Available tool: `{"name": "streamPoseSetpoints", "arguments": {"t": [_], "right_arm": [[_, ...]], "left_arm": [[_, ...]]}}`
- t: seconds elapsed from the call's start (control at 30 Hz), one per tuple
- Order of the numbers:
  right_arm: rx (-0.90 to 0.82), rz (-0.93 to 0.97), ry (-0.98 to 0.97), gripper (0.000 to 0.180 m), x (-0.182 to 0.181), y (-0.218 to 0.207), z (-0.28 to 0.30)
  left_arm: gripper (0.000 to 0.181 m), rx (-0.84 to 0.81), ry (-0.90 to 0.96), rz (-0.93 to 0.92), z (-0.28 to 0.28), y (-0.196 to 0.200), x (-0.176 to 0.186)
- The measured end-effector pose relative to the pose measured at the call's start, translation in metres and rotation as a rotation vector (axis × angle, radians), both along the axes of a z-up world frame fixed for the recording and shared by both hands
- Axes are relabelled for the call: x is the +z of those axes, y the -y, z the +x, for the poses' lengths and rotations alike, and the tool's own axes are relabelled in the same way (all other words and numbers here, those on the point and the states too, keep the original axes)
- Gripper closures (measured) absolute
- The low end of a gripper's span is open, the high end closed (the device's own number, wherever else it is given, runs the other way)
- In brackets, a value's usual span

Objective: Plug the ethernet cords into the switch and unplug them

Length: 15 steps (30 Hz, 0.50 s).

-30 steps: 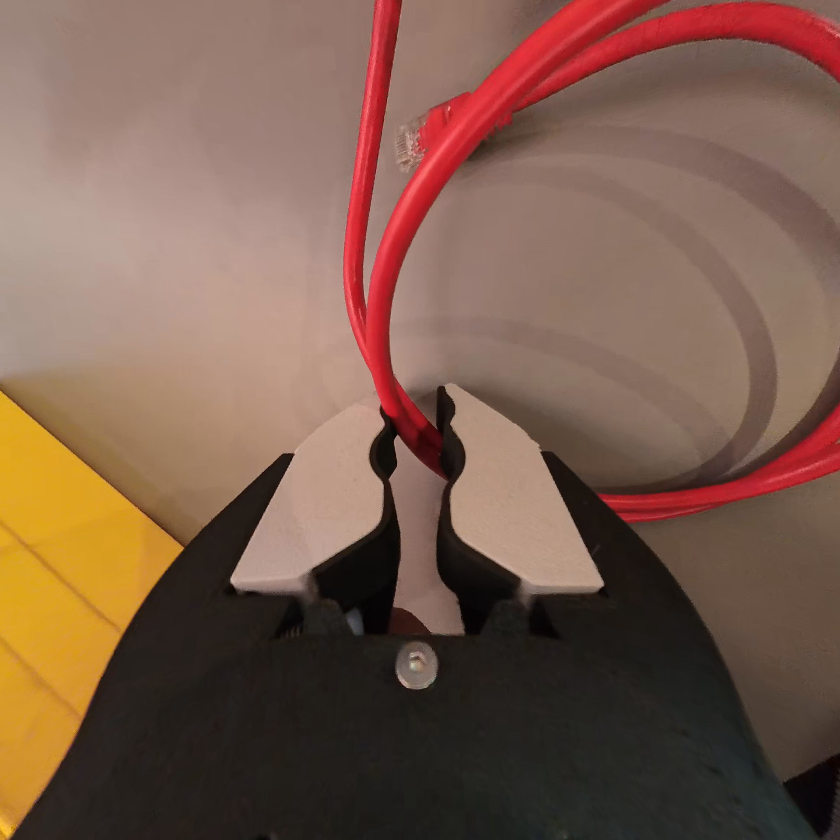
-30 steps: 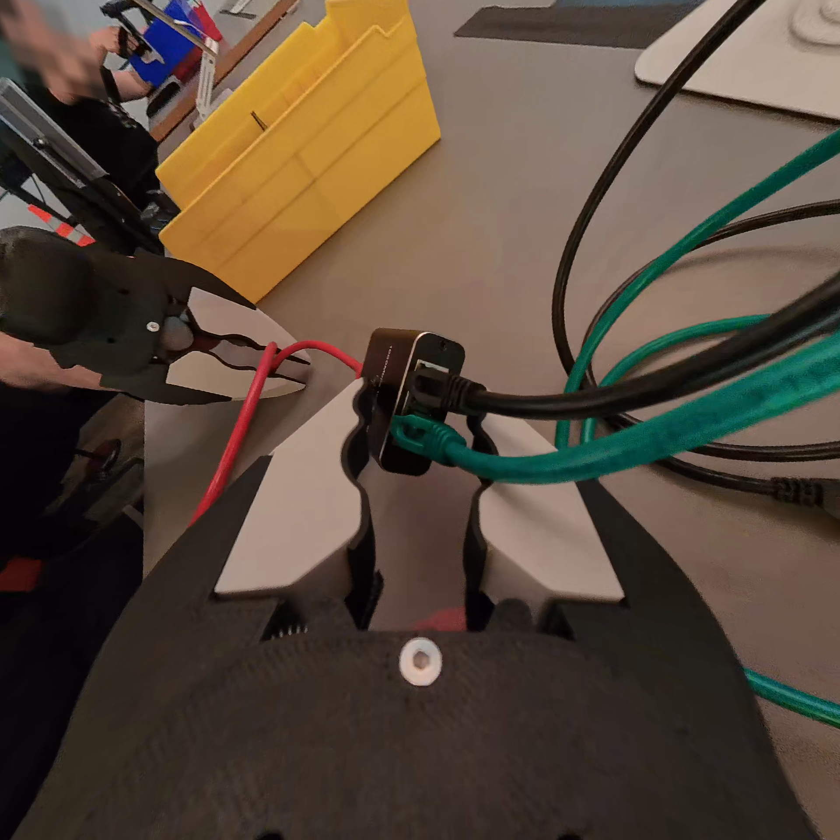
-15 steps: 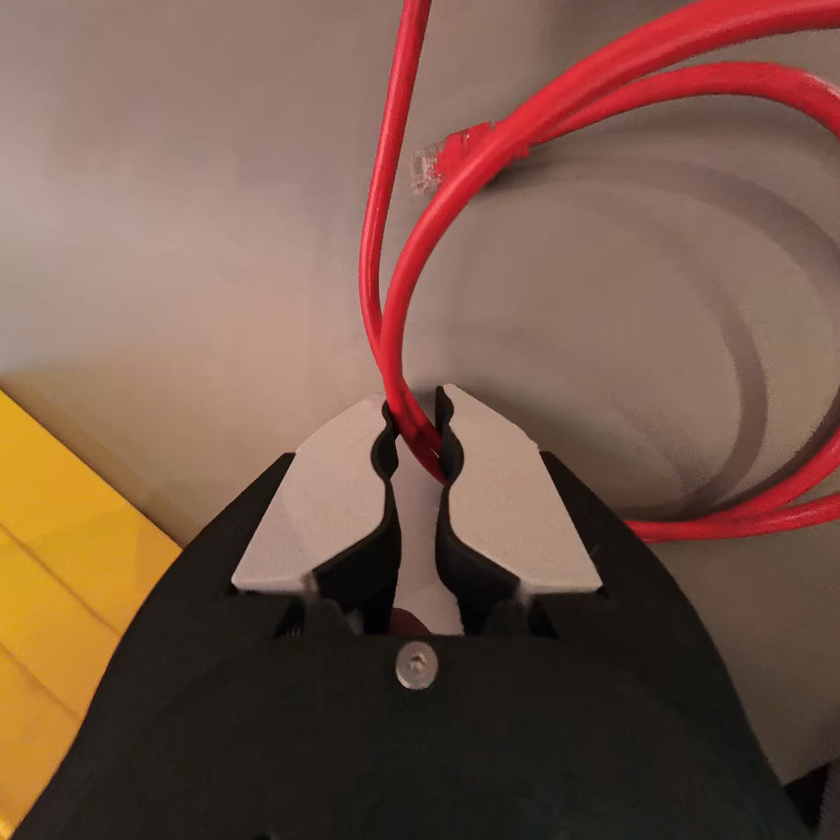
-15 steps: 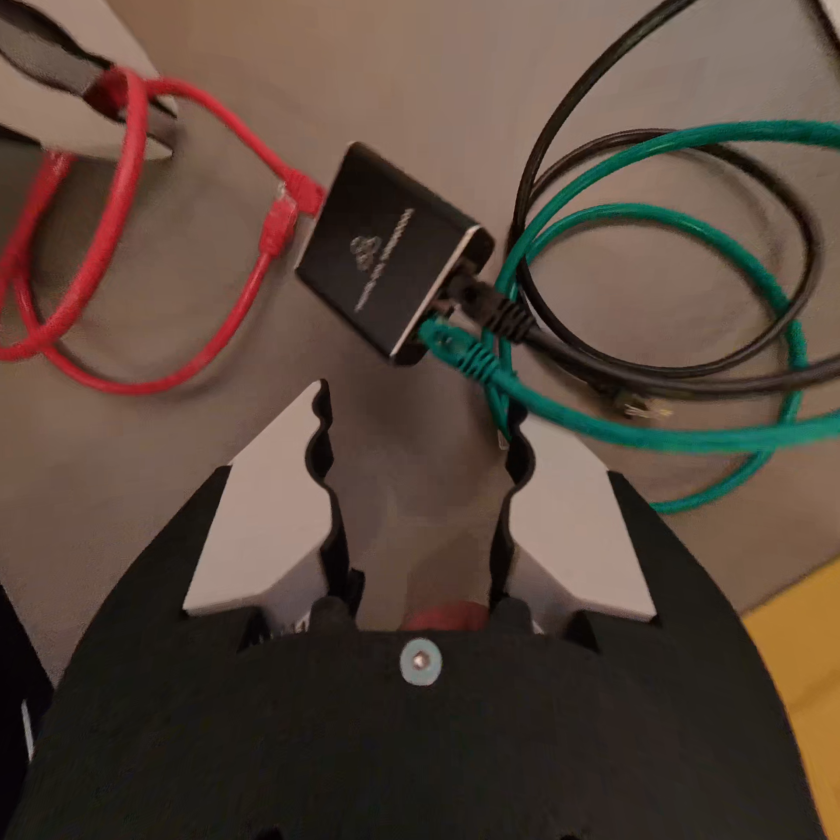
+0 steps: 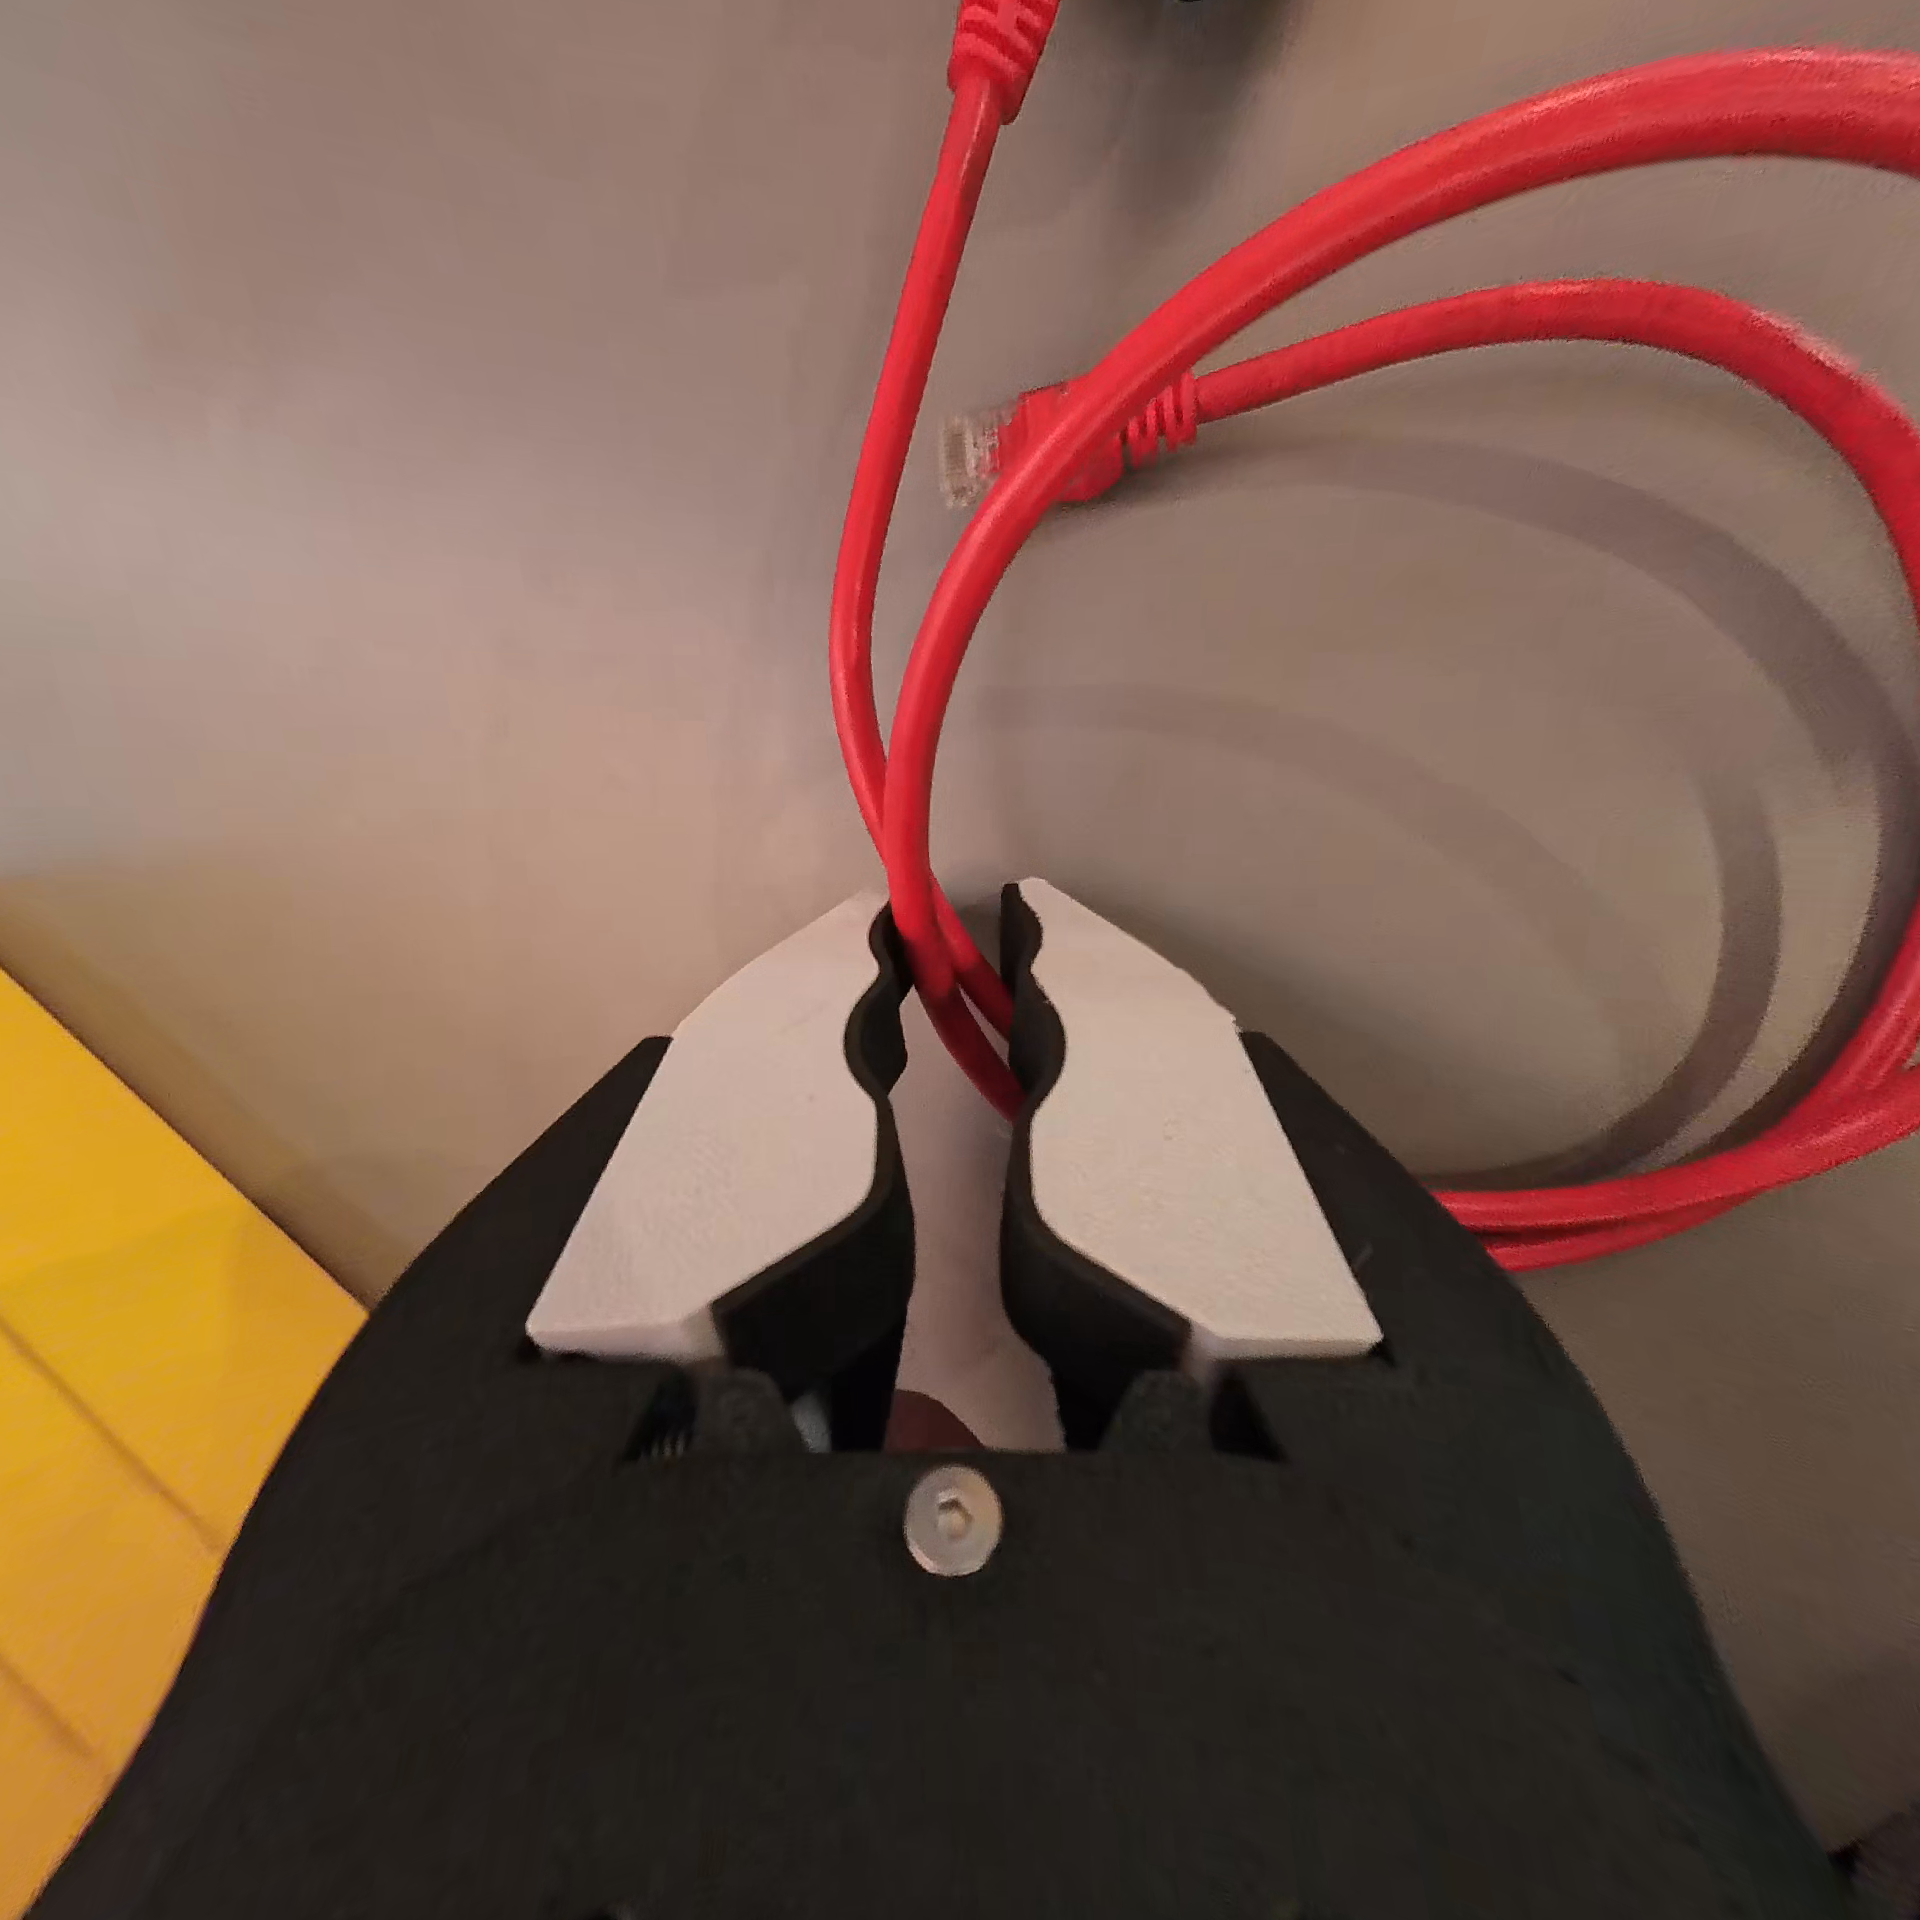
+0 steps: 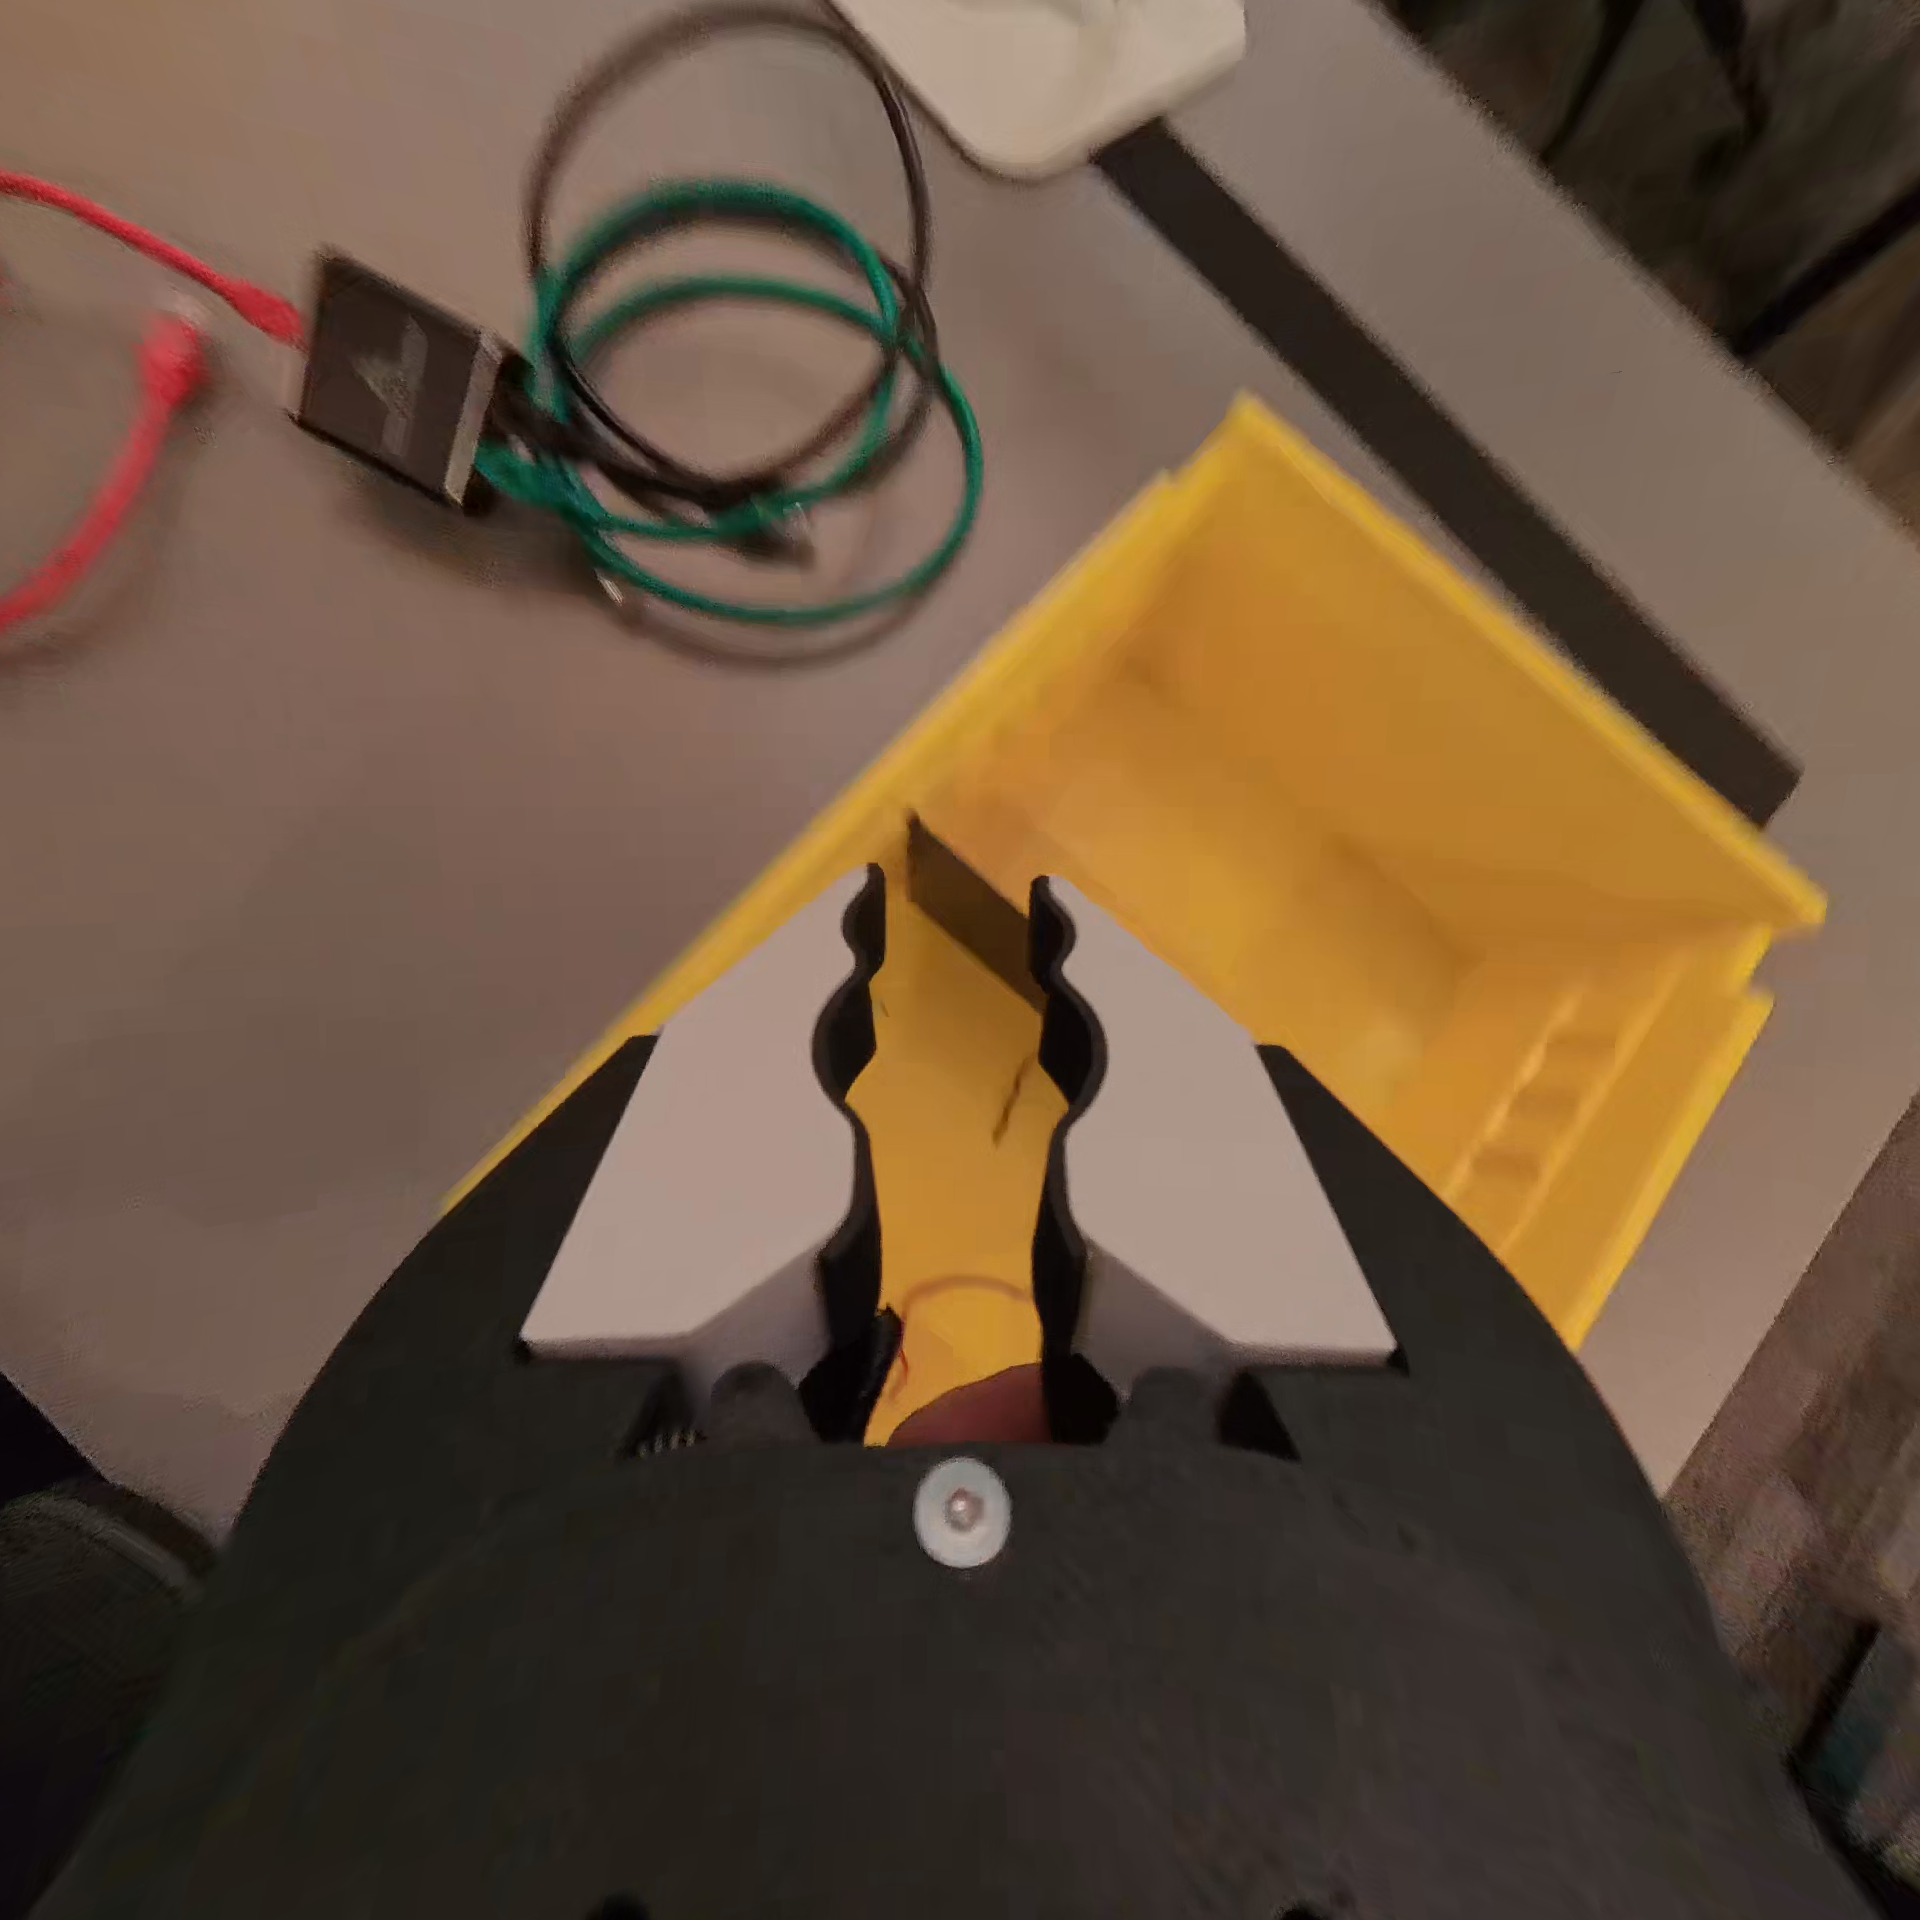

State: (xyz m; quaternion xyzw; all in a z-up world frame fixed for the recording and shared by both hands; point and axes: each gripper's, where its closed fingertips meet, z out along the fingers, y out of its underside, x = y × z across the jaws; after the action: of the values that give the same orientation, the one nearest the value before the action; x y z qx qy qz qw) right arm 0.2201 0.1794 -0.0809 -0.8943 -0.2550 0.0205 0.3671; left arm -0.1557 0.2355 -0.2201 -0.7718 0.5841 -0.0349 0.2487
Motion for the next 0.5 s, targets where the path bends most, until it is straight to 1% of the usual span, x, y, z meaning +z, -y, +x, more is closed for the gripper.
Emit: {"name": "streamPoseSetpoints", "arguments": {"t": [0.07, 0.13, 0.2, 0.27, 0.33, 0.4, 0.5], "right_arm": [[-0.047, -0.069, 0.002, 0.156, -0.025, 0.011, 0.025], [-0.090, -0.144, 0.013, 0.151, -0.051, 0.019, 0.041], [-0.110, -0.183, 0.035, 0.151, -0.072, 0.022, 0.050], [-0.116, -0.211, 0.016, 0.151, -0.088, 0.022, 0.050], [-0.115, -0.248, 0.066, 0.151, -0.099, 0.026, 0.053], [-0.133, -0.241, 0.066, 0.157, -0.104, 0.023, 0.055], [-0.142, -0.276, 0.091, 0.154, -0.117, 0.025, 0.057]], "left_arm": [[0.166, -0.003, 0.012, -0.006, 0.003, 0.000, 0.000], [0.166, -0.002, 0.016, -0.005, 0.007, 0.000, 0.000], [0.166, -0.010, 0.016, -0.001, 0.012, 0.000, 0.000], [0.166, -0.024, 0.030, -0.002, 0.020, 0.003, 0.000], [0.166, -0.035, 0.035, 0.004, 0.026, 0.005, 0.000], [0.166, -0.050, 0.039, 0.010, 0.030, 0.007, 0.000], [0.166, -0.057, 0.054, 0.010, 0.032, 0.010, 0.000]]}}
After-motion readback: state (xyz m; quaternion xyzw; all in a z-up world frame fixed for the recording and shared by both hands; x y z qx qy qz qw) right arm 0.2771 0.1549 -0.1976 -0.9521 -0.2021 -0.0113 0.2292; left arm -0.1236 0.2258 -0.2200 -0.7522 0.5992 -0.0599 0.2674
